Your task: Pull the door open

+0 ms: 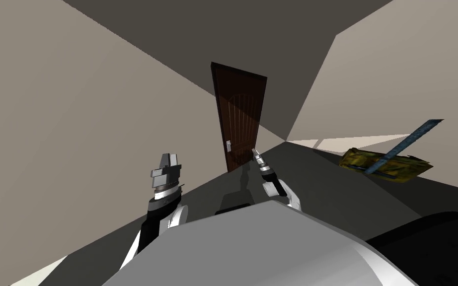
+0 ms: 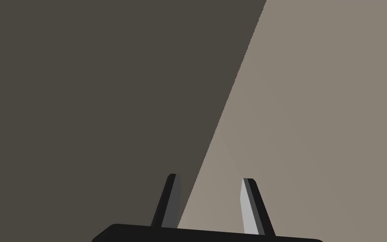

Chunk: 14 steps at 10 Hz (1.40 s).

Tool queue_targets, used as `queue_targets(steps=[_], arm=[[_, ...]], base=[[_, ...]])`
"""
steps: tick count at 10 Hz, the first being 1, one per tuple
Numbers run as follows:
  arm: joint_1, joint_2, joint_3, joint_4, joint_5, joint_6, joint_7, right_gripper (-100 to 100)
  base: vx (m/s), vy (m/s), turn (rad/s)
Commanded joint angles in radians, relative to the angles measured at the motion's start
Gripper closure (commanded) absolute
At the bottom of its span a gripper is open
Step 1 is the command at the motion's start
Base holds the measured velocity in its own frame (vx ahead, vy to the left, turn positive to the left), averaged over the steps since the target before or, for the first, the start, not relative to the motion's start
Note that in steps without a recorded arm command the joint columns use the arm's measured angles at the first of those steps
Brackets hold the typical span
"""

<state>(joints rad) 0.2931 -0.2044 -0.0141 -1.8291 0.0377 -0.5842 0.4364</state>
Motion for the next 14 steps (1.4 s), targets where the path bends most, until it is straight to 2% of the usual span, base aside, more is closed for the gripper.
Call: queue_targets(steps=[1, 14], arm=[[-0.014, -0.014, 0.001, 0.033, 0.011, 0.007, 0.026, -100], [-0.126, -0.110, 0.022, 0.310, 0.103, 0.038, 0.228, -100]], base=[[0.112, 0.016, 0.052], [0.105, 0.033, 0.044]])
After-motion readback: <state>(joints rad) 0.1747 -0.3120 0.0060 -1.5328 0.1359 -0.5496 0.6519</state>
